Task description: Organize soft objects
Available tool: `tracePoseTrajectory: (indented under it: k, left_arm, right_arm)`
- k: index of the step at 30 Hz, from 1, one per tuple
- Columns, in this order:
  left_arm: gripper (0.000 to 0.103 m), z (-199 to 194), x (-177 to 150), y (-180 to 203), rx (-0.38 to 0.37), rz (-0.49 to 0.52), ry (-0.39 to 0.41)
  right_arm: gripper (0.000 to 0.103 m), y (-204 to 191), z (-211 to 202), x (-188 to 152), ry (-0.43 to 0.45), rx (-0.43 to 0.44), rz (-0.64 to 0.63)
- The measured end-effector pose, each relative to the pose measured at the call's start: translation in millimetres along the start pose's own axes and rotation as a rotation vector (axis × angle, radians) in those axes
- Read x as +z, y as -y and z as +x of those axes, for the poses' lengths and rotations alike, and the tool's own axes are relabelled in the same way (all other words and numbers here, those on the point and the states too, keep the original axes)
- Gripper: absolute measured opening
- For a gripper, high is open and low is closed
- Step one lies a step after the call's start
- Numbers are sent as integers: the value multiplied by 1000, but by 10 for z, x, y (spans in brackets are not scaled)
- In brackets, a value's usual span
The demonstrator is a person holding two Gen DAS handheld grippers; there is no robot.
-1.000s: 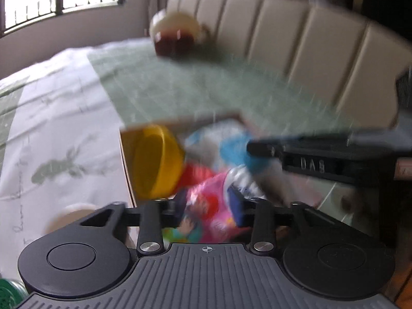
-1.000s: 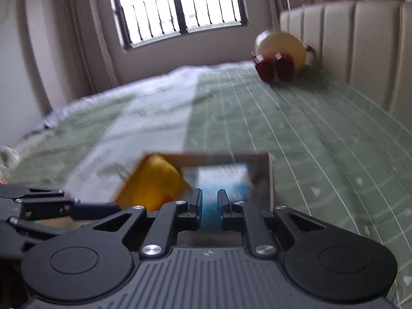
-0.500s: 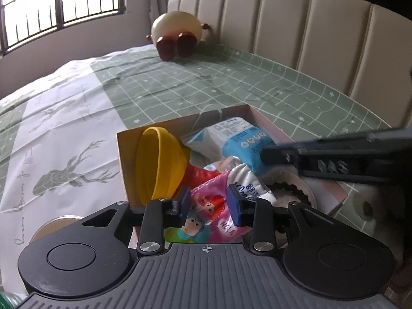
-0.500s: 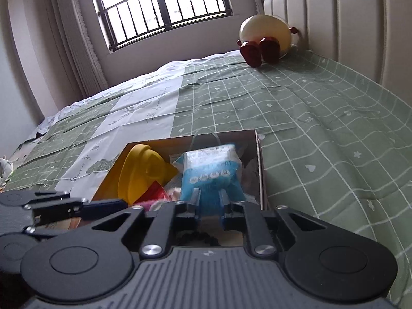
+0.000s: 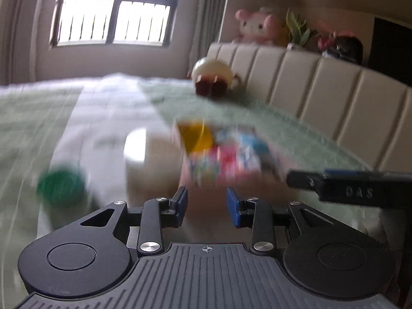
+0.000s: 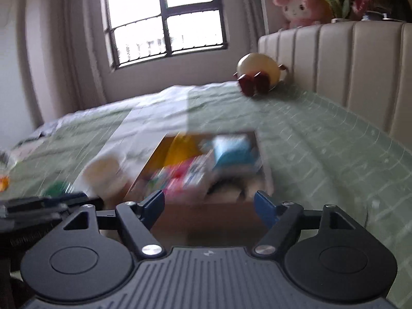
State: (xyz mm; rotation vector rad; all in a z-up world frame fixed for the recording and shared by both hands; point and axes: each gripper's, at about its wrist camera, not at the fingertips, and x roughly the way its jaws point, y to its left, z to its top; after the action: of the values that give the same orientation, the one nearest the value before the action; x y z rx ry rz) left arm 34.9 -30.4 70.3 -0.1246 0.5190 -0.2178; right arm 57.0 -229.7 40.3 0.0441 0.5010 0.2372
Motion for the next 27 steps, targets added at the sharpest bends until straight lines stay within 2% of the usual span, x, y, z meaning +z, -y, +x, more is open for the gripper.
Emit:
tracePoseTrajectory:
  k: [3, 6, 9, 12, 14, 17, 22, 27]
  left_arm:
    - [37, -113, -450, -48, 41, -24, -76]
    - [37, -147, -738, -99, 69, -49, -111]
    - [37, -184, -844, -95, 84, -26, -71]
    - [37, -177, -852, -52, 97, -10, -72]
    - [37, -169, -890, 8, 118, 22, -62]
    - [37, -166, -941, 150, 160, 81, -51]
    - [37, -161, -956, 139, 166, 42, -45]
    - [37, -159, -955, 178, 183, 65, -46]
  right_arm:
    - [78, -86, -12, -392, -76, 2, 42]
    - [78, -39, 52, -731, -141, 4, 91]
    - [79, -138, -49, -933, -74, -24, -11]
    - [83, -239, -70, -1017, -45, -57, -77]
    - [88, -205, -23, -1005, -37, -60, -61]
    - [89, -158, 4, -990, -30, -57, -38]
    - [89, -175, -46, -1059, -4, -51, -66]
    - [89, -175, -54, -1077, 6, -46, -70]
